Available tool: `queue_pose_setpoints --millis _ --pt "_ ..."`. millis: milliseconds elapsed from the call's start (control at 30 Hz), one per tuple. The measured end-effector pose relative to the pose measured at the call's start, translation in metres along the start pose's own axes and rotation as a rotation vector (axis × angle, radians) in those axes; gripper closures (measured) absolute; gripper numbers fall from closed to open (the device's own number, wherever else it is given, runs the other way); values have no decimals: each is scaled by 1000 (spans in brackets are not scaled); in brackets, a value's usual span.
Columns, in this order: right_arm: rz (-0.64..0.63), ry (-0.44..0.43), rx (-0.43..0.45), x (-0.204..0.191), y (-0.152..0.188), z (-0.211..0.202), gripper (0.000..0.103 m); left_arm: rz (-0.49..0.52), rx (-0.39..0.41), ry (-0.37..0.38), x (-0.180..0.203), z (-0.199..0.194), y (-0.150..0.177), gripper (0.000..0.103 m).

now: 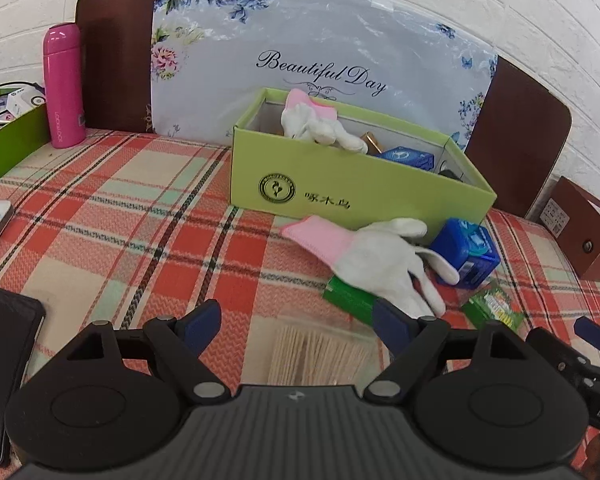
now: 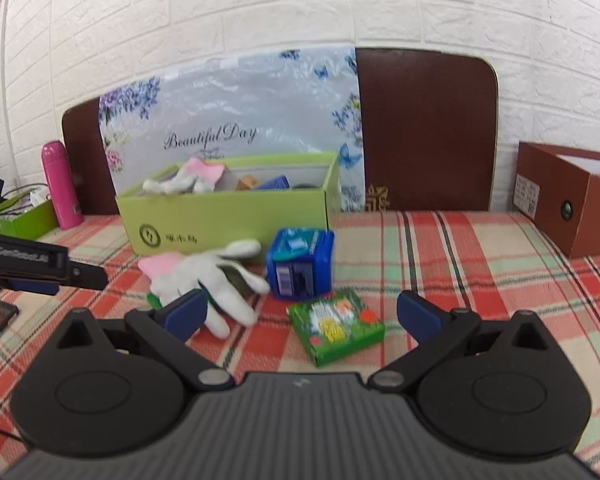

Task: Organize objects
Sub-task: 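Grasp the toothpick bag with the left gripper while the right gripper grasps the green-white box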

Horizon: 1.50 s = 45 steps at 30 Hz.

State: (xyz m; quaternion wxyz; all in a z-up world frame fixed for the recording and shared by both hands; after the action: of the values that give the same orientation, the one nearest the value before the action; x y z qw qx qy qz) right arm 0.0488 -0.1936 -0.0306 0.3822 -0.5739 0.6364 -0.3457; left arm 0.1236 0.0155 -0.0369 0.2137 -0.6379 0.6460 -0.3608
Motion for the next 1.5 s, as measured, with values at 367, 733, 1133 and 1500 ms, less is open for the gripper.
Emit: queue_pose_setpoints --millis 367,733,1133,1500 --pt "10 25 -72 11 21 24 0 108 -90 -50 9 28 39 17" --pt "-102 29 -177 16 18 75 36 215 -54 -10 30 40 42 33" --pt "-103 -97 -213 -31 48 13 26 281 -88 118 51 19 59 50" --pt "-51 -8 -216 -29 41 30 25 246 -92 120 45 23 54 54"
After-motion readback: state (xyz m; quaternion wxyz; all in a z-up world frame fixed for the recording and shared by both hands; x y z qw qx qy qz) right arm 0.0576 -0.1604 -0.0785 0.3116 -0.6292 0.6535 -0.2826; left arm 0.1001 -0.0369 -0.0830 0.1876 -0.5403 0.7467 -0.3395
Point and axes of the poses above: each gripper's, at about its wrist camera, not at the fingertips, and z roughly the way its jaws point, x to its right, y to its underside, the point moved 5 cm from there along z, roughly the way its jaws point, and after that the axes turned 1 degree about -x, right-handed, at the moved point
